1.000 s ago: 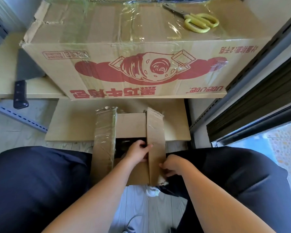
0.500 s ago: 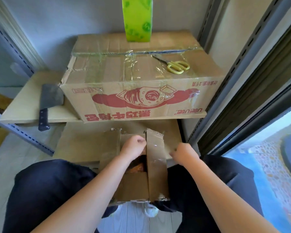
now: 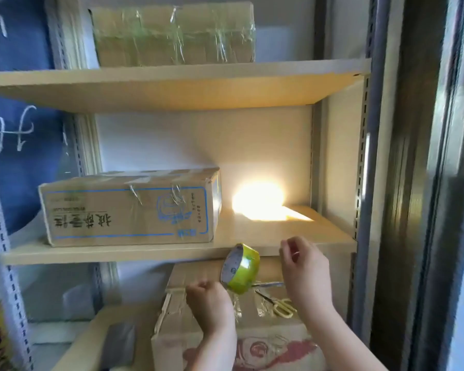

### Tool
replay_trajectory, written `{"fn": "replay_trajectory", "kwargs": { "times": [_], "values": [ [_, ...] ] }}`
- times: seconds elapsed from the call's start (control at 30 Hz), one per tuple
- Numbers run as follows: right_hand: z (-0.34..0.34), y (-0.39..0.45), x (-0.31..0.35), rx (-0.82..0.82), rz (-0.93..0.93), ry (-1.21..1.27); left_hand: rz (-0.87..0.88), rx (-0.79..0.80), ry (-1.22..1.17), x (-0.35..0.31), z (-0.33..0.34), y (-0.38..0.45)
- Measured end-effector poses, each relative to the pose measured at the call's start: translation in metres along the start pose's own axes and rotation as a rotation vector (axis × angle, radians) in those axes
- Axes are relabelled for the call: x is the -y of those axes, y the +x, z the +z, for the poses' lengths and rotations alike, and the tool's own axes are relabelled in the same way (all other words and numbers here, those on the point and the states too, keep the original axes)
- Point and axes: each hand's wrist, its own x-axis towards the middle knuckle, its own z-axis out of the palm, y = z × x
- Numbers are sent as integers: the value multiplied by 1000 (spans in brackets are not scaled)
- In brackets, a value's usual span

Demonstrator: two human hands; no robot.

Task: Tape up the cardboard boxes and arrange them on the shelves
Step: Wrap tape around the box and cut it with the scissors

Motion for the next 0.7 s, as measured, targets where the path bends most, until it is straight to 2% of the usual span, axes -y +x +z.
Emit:
{"fn": "replay_trajectory", "kwargs": {
  "times": [0.07, 0.17, 0.23, 0.3, 0.33, 0.43, 0.57, 0.63, 0.7],
  "values": [
    [15, 16, 15, 150, 47, -68, -30, 98, 28, -16, -1, -5],
    [32, 26, 23, 397, 272, -76, 4, 272, 213, -30, -2, -15],
    [33, 25, 25, 449, 424, 60, 182, 329, 445, -34, -3, -17],
    [30, 26, 24, 439, 477, 153, 371, 372, 526, -34, -3, -14],
    [30, 28, 24, 435, 471, 157, 397, 433, 478, -35, -3, -14],
    [30, 41, 25, 460, 451, 10, 289, 666, 259, -40, -4, -18],
    [35, 55, 35, 759, 743, 206, 234, 665, 158, -54, -5, -17],
    [37, 59, 40, 853, 779, 219, 227, 673, 153, -60, -4, -18],
    [38, 63, 41, 877, 790, 180, 225, 680, 174, -62, -1, -17]
  ]
}}
